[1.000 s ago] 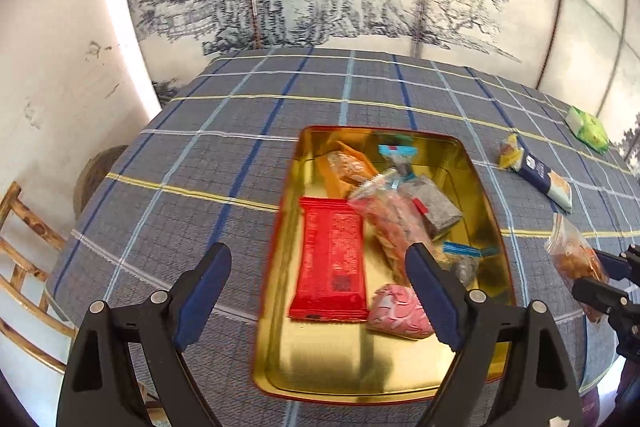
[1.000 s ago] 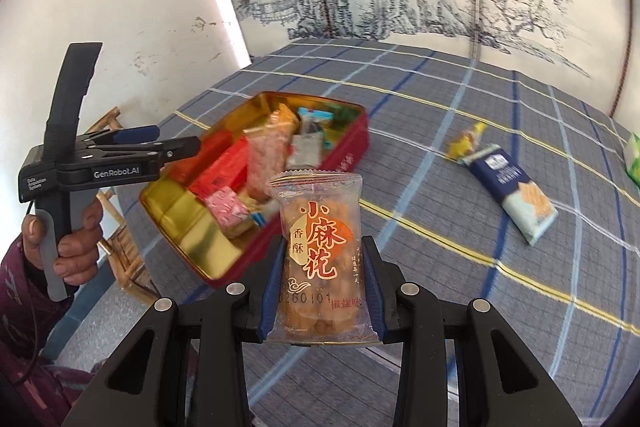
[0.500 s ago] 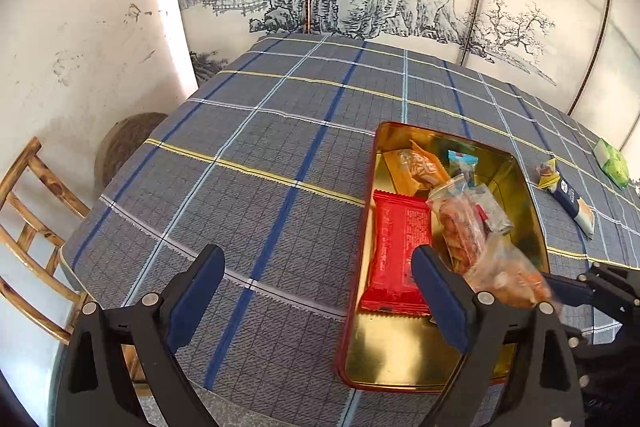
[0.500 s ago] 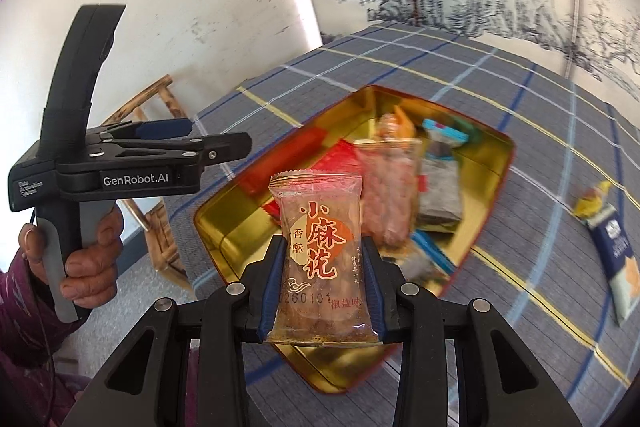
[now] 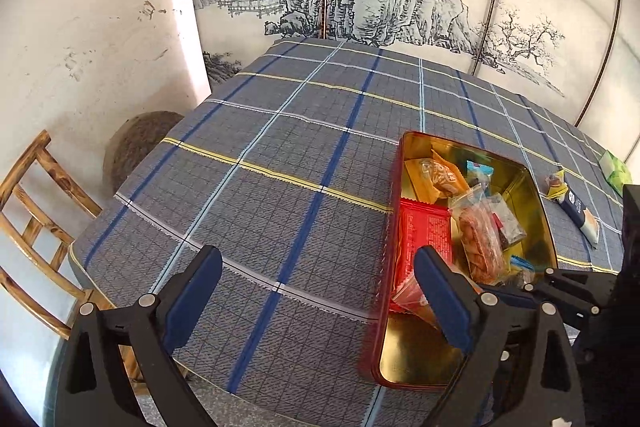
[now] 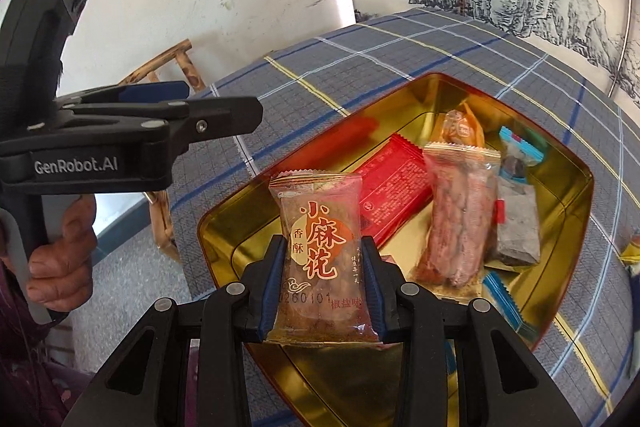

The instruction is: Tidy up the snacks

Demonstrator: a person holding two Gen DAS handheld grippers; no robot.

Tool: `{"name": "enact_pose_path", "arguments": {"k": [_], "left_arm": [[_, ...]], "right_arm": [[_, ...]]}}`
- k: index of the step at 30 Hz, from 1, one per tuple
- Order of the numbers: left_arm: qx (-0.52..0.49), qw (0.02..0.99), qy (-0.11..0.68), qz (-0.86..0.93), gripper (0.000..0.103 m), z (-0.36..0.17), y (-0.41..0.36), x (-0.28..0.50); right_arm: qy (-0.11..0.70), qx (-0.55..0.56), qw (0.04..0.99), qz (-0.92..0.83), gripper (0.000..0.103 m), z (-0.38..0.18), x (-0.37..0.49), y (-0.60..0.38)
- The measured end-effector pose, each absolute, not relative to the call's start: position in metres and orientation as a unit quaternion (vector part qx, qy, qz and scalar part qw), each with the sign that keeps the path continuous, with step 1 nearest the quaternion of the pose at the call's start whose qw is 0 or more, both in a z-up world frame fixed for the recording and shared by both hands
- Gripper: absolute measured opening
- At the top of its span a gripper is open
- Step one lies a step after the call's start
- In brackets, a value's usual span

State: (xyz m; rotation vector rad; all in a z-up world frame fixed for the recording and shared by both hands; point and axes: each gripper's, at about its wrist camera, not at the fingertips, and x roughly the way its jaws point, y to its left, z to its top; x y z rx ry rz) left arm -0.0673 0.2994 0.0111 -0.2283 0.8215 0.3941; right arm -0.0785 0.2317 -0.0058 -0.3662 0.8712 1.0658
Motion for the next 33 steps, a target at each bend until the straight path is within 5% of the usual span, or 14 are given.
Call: {"name": "enact_pose_path", "arguments": {"k": [18,28,33], "left_arm": [[-0.1,0.892,0.403,0.177,0.095,0.006,0.29,-0.067],[-0.081,0.899,0.401,0.157,0.095,0.01,0.274,-0.063],[-0.07,0.9,0.405,0.143,0.095,0.01,0.257,-0.053]], "right_arm": [[0.391,-0.124,0.762,0.501,0.041,-0.003,-0.079,0.226],[0.352,-0.082,0.825,0.434,0.062,0.011,-0.065,0.132],[0.38,-0.035,0.859,0.343,0.063,0.016,-0.013,0.063]]}}
